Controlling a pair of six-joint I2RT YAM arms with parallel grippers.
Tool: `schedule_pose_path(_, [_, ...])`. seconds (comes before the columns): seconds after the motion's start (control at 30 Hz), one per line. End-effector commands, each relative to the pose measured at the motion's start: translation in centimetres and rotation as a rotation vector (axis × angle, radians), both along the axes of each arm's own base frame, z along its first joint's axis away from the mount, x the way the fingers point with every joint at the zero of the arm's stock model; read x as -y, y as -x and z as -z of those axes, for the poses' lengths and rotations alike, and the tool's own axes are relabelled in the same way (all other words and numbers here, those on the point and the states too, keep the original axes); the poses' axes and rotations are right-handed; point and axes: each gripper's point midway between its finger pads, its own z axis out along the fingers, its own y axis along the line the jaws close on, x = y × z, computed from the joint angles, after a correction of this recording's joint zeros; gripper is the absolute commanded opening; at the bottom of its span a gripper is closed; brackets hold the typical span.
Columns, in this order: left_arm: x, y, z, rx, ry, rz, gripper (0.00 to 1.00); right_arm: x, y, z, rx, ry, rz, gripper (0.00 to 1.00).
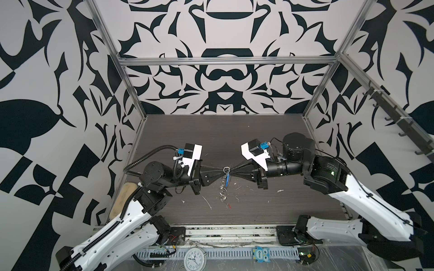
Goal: Remove the keys from the keyring
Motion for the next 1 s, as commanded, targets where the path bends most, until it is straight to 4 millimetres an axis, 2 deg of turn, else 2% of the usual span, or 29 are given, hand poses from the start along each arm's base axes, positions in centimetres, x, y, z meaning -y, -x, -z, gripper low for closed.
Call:
schedule_pose_path(0.0, [-0.1,0.4,-0.2,0.014,0.018,0.014,0.0,0.3,0.1,-2.9,0.054,-0.087,0.011,0.1])
schedule_pose_path(0.97, [0.0,0.3,0.0,0.008,0.009,0.011,0.0,0.9,0.6,-4.0,0.062,-0.118,0.009,0.1])
